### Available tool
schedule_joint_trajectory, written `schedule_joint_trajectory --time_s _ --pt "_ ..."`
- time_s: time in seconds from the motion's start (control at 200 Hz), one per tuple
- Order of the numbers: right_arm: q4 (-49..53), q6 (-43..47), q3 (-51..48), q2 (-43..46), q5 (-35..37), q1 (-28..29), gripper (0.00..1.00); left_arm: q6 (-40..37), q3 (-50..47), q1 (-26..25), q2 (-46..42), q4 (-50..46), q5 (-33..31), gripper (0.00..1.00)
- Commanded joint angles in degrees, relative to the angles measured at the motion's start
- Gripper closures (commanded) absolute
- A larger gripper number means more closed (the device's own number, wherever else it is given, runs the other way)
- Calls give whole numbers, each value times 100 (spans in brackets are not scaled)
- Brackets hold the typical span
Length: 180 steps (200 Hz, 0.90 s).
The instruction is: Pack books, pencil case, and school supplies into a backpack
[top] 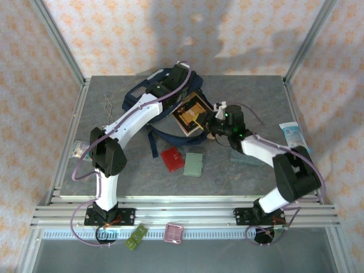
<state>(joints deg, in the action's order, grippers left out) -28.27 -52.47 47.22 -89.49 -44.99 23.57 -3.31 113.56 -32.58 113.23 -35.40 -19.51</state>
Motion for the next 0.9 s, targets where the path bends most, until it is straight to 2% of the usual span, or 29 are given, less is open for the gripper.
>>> schedule_joint_trajectory --time_s 0.0,0.135,0.265,0.38,0.47,0.52,0.671,0.896 --pt "-1101 -169 745 -543 -119 130 100 94 404 44 -256 398 -150 100" --pt "-1486 -456 1523 -1643 -109 157 100 148 354 63 -301 428 -12 100" --pt "-1229 -595 2447 -2696 -104 233 100 208 253 72 -345 467 46 100" --pt "-830 -578 2990 -3436 54 313 90 256 228 72 -354 512 153 100" --pt "-214 -579 3273 -3838 150 306 76 325 221 73 -332 508 267 100" --pt "389 -416 3401 -3886 239 306 70 352 182 67 -336 511 304 100" --pt "2093 331 3507 -3504 653 293 61 419 -66 67 -352 607 428 100" --pt "2366 334 3074 -3078 825 262 58 443 -264 59 -354 692 500 100"
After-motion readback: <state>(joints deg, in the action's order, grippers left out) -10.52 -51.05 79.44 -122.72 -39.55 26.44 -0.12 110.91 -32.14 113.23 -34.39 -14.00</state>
